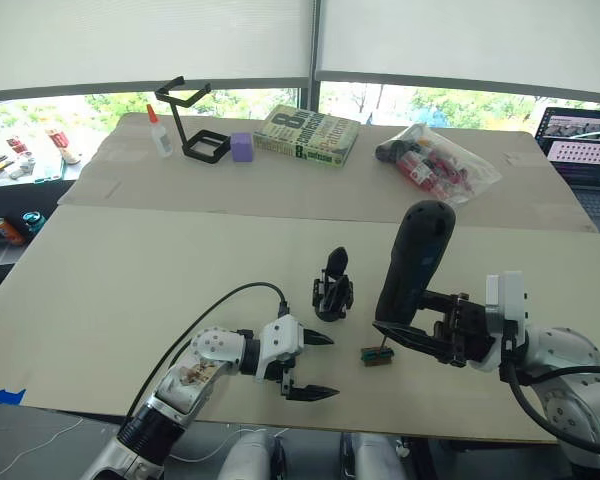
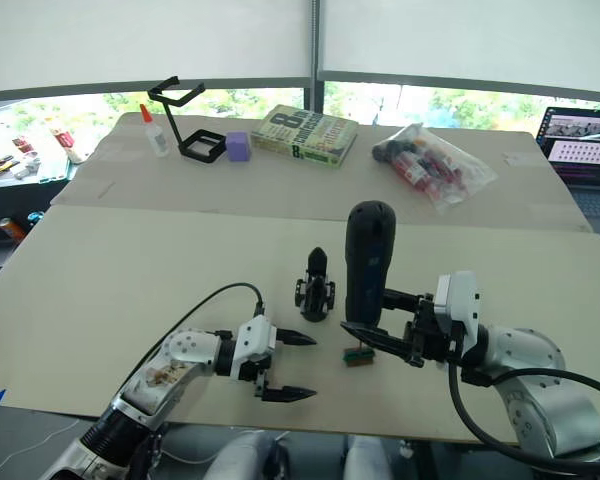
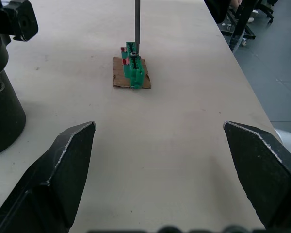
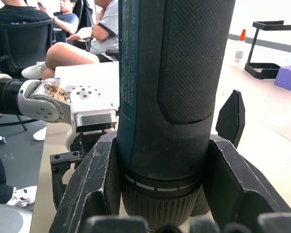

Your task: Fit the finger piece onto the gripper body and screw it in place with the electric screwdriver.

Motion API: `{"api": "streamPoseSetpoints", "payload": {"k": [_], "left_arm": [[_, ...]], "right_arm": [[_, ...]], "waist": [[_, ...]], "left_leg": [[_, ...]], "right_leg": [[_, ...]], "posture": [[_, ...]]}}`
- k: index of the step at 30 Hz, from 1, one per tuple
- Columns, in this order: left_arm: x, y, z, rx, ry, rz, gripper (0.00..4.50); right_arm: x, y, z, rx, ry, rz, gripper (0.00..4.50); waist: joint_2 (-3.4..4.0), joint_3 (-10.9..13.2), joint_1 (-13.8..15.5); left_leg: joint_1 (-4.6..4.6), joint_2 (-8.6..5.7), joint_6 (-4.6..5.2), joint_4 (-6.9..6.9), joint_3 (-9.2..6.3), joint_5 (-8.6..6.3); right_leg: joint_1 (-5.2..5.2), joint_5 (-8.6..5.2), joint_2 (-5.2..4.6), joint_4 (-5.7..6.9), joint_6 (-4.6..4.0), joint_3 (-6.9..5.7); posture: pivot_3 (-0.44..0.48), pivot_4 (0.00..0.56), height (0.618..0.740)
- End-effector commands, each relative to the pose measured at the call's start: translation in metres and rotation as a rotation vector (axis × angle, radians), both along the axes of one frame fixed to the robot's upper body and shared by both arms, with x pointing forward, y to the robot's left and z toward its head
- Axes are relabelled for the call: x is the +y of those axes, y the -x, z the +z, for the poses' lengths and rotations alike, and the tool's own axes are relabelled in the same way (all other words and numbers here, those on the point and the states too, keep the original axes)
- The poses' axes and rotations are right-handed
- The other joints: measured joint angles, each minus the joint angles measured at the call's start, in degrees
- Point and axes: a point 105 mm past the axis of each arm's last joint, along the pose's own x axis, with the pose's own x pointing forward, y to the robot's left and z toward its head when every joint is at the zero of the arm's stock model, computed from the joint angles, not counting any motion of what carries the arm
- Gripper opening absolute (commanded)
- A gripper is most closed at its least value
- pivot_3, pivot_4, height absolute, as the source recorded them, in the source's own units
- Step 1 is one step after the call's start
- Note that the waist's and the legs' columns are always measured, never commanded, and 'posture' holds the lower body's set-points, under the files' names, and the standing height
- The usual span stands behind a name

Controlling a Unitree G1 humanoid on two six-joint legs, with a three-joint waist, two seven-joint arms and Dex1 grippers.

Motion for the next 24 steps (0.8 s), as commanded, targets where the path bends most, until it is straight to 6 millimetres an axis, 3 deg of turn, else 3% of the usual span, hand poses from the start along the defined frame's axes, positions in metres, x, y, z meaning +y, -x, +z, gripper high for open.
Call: {"api": "streamPoseSetpoints", "payload": {"k": [1,24], "left_arm": [[-0.0025,0.0012,0.0075,-0.029,0.017,-0.013,4.46],[-0.0024,0.0029,0.0076,-0.026,0.018,-0.015,4.46]], "right_arm": [[0.0023,0.0036,0.0132,-0.079,-0.016,0.015,1.93],[0.0027,0.0021,0.0135,-0.084,-0.017,0.012,1.93]], "waist": [[0.0,0.0,0.0],[0.0,0.0,0.0]], "left_leg": [[0.0,0.0,0.0,0.0,0.0,0.0],[0.01,0.0,0.0,0.0,0.0,0.0]], "right_leg": [[0.0,0.0,0.0,0.0,0.0,0.0],[0.0,0.0,0.0,0.0,0.0,0.01]], "posture": [[0.0,0.15,0.74],[0.0,0.15,0.74]]}}
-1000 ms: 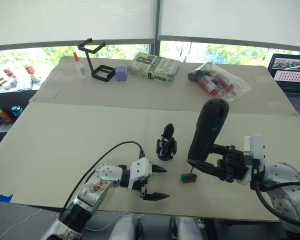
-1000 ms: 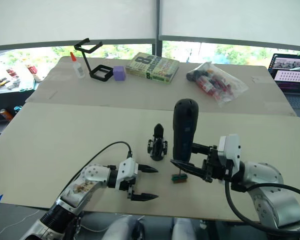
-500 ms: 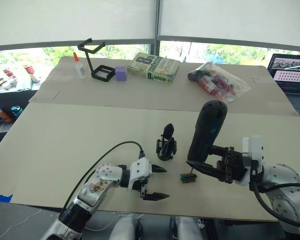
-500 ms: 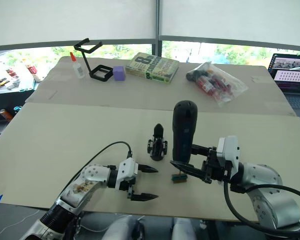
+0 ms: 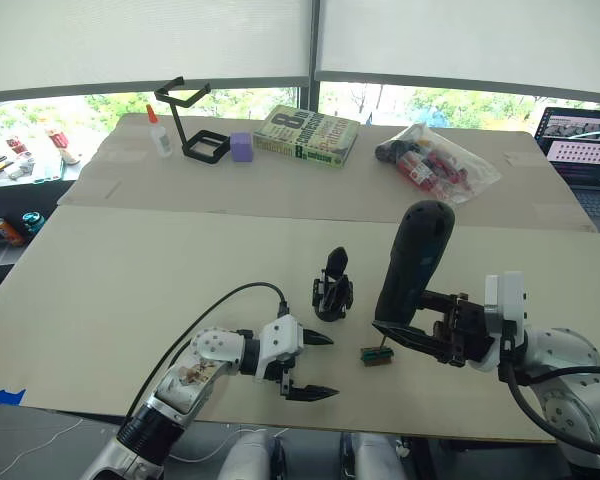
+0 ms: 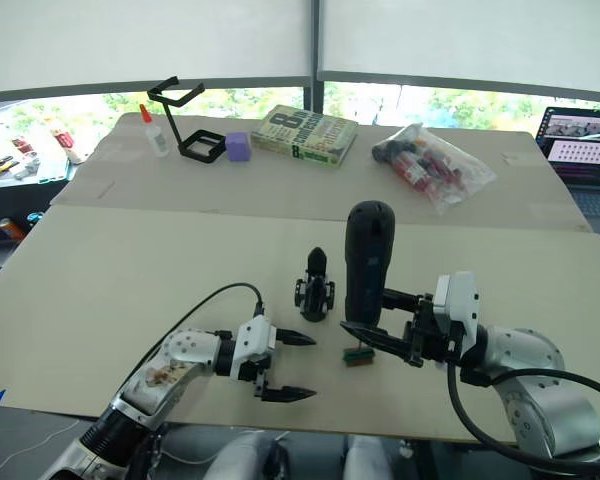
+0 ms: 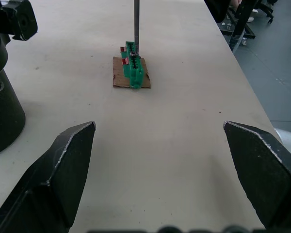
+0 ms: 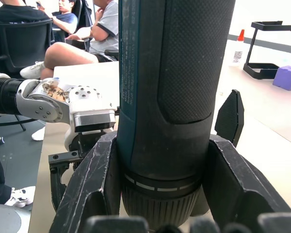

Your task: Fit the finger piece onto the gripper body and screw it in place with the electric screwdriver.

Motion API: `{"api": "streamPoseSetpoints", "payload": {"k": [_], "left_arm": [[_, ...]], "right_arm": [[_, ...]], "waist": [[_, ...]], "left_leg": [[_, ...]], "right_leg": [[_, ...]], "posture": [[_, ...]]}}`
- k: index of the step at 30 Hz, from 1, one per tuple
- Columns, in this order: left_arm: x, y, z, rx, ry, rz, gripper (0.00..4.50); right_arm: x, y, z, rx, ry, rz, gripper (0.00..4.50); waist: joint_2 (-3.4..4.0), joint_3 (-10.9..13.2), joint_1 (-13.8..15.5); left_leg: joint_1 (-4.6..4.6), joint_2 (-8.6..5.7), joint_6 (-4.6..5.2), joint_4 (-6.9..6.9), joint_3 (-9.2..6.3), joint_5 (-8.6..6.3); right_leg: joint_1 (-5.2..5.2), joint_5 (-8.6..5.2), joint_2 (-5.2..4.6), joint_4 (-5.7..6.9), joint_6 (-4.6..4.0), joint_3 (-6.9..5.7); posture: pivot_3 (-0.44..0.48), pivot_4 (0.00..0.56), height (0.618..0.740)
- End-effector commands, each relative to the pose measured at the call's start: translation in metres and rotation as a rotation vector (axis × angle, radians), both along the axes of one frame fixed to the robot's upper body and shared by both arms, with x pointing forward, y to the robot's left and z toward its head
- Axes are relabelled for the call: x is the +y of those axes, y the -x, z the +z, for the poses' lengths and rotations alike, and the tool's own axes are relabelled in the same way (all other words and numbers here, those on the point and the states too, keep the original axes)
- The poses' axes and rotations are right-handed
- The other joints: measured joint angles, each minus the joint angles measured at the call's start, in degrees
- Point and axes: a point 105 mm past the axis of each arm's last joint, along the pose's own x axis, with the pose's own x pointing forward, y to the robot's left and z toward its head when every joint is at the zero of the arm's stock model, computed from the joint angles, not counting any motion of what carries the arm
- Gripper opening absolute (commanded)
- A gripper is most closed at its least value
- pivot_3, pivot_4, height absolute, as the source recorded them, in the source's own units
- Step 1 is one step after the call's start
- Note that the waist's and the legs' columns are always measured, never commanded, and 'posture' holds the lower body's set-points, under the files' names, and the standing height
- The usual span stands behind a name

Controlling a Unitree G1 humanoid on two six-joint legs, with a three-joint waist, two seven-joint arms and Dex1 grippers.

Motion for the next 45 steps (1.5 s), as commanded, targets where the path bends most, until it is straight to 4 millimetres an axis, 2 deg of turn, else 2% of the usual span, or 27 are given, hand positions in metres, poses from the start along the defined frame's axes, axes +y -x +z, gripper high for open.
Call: {"api": "streamPoseSetpoints", "payload": {"k": [1,23,45], "left_arm": [[-0.003,0.003,0.008,-0.026,0.02,-0.015,4.46],[-0.003,0.003,0.007,-0.024,0.021,-0.013,4.46],[-0.002,0.0,0.007,-0.031,0.023,-0.008,4.46]], "right_arm": [[0.002,0.002,0.014,-0.082,-0.019,0.016,1.93],[0.003,0.002,0.013,-0.077,-0.014,0.02,1.93],[0.002,0.001,0.001,-0.042,0.033,0.017,1.93]], "waist": [[0.0,0.0,0.0],[0.0,0.0,0.0],[0.0,0.0,0.0]], "left_leg": [[0.0,0.0,0.0,0.0,0.0,0.0],[0.0,0.0,0.0,0.0,0.0,0.0],[0.06,0.0,0.0,0.0,0.0,0.0]], "right_leg": [[0.0,0.0,0.0,0.0,0.0,0.0],[0.0,0.0,0.0,0.0,0.0,0.0],[0.05,0.0,0.0,0.0,0.0,0.0]], "posture": [[0.0,0.15,0.74],[0.0,0.15,0.74],[0.0,0.15,0.74]]}}
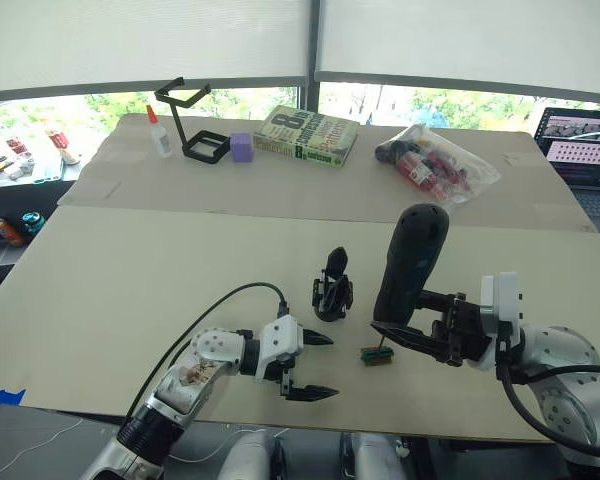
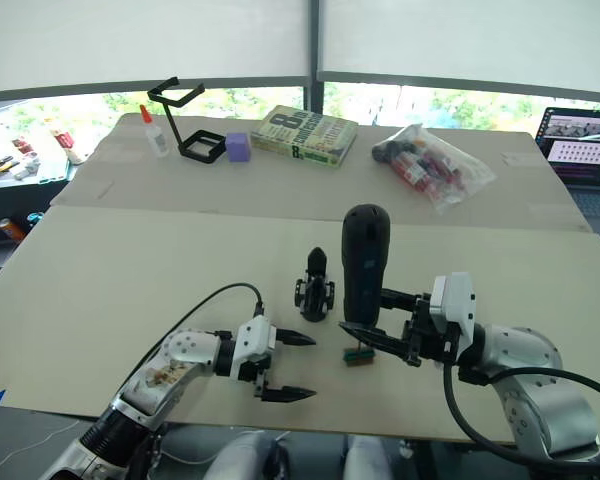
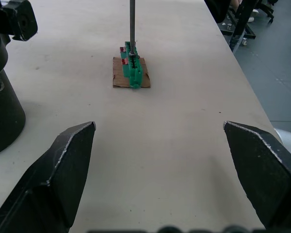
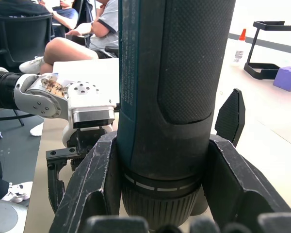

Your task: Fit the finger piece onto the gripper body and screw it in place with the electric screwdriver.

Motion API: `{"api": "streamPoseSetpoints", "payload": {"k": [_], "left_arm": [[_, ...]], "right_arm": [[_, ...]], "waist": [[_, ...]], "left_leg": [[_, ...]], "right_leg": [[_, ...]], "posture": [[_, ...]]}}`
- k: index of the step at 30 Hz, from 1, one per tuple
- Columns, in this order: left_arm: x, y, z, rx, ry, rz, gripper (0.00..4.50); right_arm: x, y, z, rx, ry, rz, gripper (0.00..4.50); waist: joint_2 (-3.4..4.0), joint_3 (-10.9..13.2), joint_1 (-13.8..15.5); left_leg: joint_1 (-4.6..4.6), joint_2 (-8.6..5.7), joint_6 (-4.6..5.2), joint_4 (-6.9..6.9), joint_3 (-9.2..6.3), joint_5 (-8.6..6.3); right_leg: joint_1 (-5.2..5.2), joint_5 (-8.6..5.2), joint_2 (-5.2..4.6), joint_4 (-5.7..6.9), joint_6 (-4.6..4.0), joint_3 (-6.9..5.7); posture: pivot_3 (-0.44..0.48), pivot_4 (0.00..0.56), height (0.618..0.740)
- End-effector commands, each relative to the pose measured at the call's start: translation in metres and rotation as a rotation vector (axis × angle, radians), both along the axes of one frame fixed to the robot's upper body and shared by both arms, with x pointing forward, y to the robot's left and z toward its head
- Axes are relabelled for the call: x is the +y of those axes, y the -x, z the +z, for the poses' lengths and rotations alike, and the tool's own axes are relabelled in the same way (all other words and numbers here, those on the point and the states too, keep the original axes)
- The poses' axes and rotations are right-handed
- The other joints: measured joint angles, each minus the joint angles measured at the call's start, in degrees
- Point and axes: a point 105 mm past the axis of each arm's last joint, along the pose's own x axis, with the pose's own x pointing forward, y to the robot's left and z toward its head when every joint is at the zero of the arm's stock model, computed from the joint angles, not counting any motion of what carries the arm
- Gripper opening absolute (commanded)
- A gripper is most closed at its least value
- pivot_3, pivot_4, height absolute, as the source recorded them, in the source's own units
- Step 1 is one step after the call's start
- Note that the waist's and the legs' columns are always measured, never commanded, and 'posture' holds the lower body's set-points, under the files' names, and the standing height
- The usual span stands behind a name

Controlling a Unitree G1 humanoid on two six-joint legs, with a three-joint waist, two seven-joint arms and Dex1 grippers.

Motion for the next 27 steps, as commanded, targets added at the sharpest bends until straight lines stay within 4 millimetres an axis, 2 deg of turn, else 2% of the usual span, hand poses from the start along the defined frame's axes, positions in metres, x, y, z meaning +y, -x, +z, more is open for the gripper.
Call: {"api": "streamPoseSetpoints", "payload": {"k": [1,5,13,20,27], "left_arm": [[-0.002,0.0,0.008,-0.032,0.023,-0.009,4.46],[-0.002,0.0,0.008,-0.035,0.028,-0.007,4.46],[0.006,0.0,0.015,-0.036,0.063,-0.003,4.46],[0.009,0.005,0.027,-0.027,0.144,-0.029,4.46],[0.031,0.009,0.047,-0.041,0.255,-0.031,4.46]], "right_arm": [[0.001,0.002,0.003,-0.029,0.009,0.006,1.93],[0.003,0.001,0.006,-0.043,-0.005,0.008,1.93],[0.001,0.006,0.028,-0.088,-0.07,0.021,1.93],[0.0,0.008,0.042,-0.106,-0.095,0.03,1.93],[-0.003,0.006,0.073,-0.178,-0.121,0.018,1.93]], "waist": [[0.0,0.0,0.0],[0.0,0.0,0.0],[0.0,0.0,-0.1],[0.0,0.0,-0.2],[0.0,0.0,-0.4]], "left_leg": [[0.0,0.0,0.0,0.0,0.0,0.0],[0.0,0.0,0.0,0.0,0.0,0.0],[-0.02,0.0,0.0,0.0,0.0,0.0],[-0.02,0.01,0.0,0.0,0.0,0.0],[-0.01,0.02,0.0,0.0,0.0,0.0]], "right_leg": [[0.0,0.0,0.0,0.0,0.0,0.0],[0.0,0.0,0.0,0.0,0.0,0.0],[-0.02,0.0,0.0,0.0,0.0,0.0],[-0.03,0.0,-0.01,0.0,0.0,0.01],[-0.05,0.0,-0.03,0.02,-0.01,0.03]], "posture": [[0.0,0.15,0.74],[0.0,0.15,0.74],[0.0,0.15,0.74],[0.0,0.15,0.74],[0.0,0.15,0.74]]}}
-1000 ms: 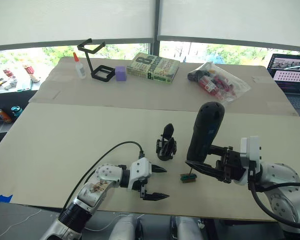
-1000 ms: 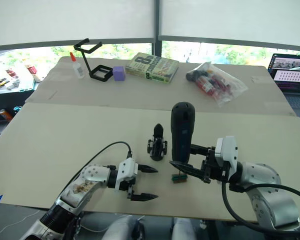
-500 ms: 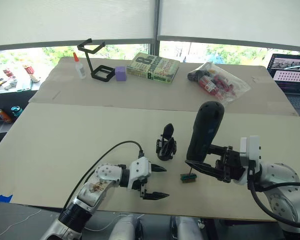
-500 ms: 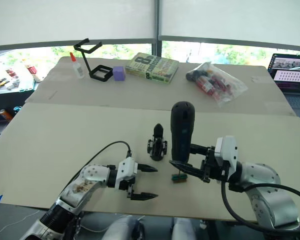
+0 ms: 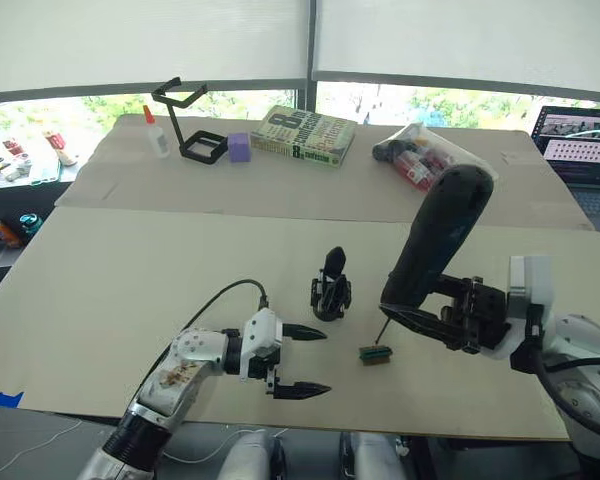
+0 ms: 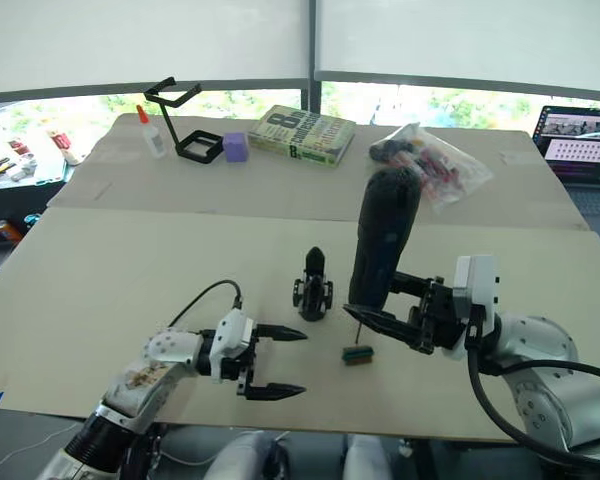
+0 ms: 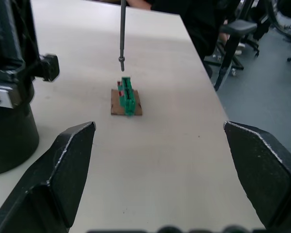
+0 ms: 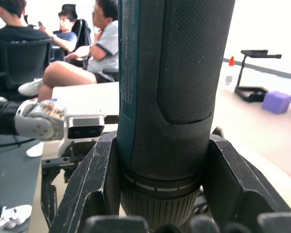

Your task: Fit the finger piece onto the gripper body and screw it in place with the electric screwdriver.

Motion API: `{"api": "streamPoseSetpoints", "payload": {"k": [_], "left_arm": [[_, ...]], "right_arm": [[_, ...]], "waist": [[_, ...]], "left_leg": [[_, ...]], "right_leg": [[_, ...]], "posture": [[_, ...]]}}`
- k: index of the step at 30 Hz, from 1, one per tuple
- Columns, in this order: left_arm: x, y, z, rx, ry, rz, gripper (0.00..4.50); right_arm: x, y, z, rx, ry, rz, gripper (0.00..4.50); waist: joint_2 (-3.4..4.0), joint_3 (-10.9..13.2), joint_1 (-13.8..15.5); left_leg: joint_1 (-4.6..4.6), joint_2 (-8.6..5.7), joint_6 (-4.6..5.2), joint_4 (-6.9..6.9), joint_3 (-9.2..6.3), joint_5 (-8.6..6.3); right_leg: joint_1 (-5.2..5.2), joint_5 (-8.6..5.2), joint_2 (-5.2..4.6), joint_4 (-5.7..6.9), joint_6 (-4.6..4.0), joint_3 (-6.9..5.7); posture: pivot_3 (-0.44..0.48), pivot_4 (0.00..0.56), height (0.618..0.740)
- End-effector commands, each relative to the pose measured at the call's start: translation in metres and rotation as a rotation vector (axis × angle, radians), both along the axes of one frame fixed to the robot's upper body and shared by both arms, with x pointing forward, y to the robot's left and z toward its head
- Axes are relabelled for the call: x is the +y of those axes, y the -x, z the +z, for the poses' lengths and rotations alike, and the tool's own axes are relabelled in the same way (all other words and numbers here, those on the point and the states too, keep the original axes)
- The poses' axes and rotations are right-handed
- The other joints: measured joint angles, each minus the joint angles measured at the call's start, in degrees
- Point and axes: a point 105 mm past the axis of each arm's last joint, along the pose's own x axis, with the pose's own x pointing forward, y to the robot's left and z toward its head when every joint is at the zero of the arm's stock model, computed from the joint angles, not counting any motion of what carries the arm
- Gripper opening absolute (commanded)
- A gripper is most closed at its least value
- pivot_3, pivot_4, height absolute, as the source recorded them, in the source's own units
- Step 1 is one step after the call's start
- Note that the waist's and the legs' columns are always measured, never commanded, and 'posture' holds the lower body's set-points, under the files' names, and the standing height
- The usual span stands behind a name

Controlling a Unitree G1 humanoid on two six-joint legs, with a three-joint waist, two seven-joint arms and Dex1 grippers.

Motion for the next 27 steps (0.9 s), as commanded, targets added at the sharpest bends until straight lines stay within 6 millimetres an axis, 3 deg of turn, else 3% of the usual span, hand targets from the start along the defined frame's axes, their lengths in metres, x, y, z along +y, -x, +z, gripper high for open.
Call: {"api": "streamPoseSetpoints", "payload": {"k": [1,11,17,27], "left_arm": [[0.01,0.003,0.025,-0.056,0.095,-0.021,4.46],[0.032,-0.006,0.055,-0.059,0.162,0.034,4.46],[0.039,-0.01,0.086,-0.03,0.241,0.086,4.46],[0.058,-0.024,0.077,-0.049,0.187,0.224,4.46]], "right_arm": [[0.003,0.007,0.036,-0.124,-0.032,0.02,1.93],[0.011,0.006,0.077,-0.198,-0.066,0.051,1.93],[0.015,0.003,0.1,-0.246,-0.09,0.07,1.93],[0.036,0.002,0.115,-0.204,-0.154,0.156,1.93]], "waist": [[0.0,0.0,-0.1],[0.0,0.0,0.1],[0.01,0.0,0.0],[0.01,0.0,-0.1]], "left_leg": [[0.0,0.0,0.0,0.0,0.0,0.0],[-0.05,-0.01,-0.01,0.0,0.01,0.0],[-0.06,-0.02,-0.01,0.01,0.02,0.01],[-0.01,-0.01,-0.09,0.0,0.06,0.05]], "right_leg": [[-0.01,0.0,0.0,0.01,0.0,0.0],[-0.02,0.0,0.0,-0.01,0.0,-0.03],[-0.02,0.01,0.0,0.0,0.01,-0.01],[-0.02,0.0,0.06,0.11,0.01,-0.02]], "posture": [[0.0,0.15,0.74],[0.0,0.15,0.74],[0.0,0.15,0.74],[0.0,0.15,0.74]]}}
